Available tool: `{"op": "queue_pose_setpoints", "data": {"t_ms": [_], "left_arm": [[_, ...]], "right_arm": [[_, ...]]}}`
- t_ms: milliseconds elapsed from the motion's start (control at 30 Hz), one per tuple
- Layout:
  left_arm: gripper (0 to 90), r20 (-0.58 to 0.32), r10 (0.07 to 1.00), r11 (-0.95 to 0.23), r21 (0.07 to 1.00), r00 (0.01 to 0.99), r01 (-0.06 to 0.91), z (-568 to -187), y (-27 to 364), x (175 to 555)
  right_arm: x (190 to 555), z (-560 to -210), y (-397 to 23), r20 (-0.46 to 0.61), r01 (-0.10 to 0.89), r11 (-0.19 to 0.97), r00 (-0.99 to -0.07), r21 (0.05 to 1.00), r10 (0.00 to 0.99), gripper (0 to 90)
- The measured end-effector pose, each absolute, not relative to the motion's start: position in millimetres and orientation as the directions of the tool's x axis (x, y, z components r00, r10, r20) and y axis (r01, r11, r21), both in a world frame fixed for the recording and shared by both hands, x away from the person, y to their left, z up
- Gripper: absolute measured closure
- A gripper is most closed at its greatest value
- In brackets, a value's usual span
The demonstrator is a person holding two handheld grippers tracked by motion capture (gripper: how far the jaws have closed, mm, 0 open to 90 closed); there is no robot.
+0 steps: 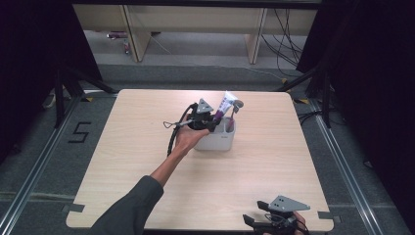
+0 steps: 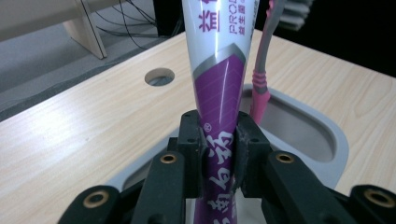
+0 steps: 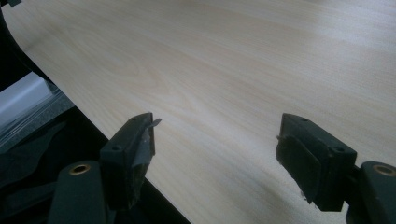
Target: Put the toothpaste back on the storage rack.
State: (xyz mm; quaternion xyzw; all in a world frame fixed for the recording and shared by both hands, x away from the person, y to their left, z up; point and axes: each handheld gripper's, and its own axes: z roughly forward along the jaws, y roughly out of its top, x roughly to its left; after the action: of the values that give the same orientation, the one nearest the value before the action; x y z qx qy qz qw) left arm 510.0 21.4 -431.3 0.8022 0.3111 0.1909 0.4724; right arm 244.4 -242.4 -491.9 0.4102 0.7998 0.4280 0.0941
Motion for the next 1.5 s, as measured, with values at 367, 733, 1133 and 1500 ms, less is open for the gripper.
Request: {"op": "queue_pose_setpoints", "data": {"t_ms": [367, 733, 1133, 1500], "left_arm": [[57.9, -0.029, 0.703, -0.306, 0.890, 0.711, 0.339, -431.2, 26.0, 505.9], [50.4, -0.023, 0.709, -0.297, 0.896, 0.704, 0.329, -405.9, 43.5, 502.3], [41.6, -0.037, 0.699, -0.284, 0.902, 0.714, 0.325, -389.6, 57.9, 488.5], [36.7, -0.047, 0.688, -0.276, 0.906, 0.724, 0.321, -379.8, 70.1, 472.4]], "right_arm": [[243.6, -491.7, -242.3, 0.192, 0.585, 0.311, -0.641, 0.749, 0.743, 28.2], [243.3, -492.9, -240.0, 0.195, 0.588, 0.314, -0.642, 0.745, 0.741, 28.2], [242.4, -493.1, -238.8, 0.212, 0.605, 0.308, -0.635, 0.734, 0.743, 28.3], [243.0, -492.4, -240.1, 0.189, 0.594, 0.315, -0.634, 0.740, 0.750, 28.2]]}}
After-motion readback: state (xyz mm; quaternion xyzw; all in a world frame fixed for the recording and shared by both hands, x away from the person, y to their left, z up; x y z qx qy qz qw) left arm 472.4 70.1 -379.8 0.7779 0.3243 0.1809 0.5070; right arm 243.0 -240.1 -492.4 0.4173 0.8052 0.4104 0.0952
